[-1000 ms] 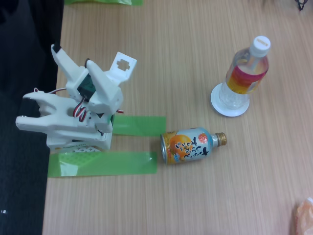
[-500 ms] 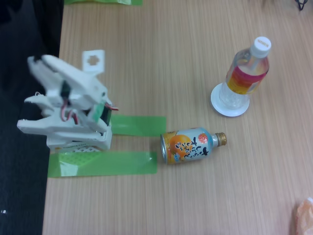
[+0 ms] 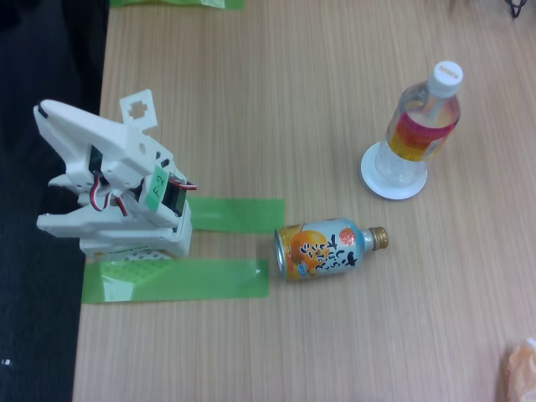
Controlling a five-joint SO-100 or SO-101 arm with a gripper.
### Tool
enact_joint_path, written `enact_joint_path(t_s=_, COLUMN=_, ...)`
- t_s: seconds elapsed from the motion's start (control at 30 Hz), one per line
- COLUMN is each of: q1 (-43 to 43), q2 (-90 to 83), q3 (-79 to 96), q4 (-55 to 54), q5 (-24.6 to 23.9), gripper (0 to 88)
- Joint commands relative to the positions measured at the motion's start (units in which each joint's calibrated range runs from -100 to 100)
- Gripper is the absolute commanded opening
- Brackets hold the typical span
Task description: Pick up the plastic bottle and stand it up on the white place
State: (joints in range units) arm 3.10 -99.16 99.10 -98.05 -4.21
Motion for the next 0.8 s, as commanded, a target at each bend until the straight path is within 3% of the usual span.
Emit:
enact_joint_path(t_s=0.0, q1=0.3, q2=0.0, q3=0.3, q4=-1.4, q5=0.3, gripper=1.1)
enact_joint_path(t_s=0.77, q1=0.3, q2=0.2, q3=0.3, q4=-1.4, q5=0.3, gripper=1.1)
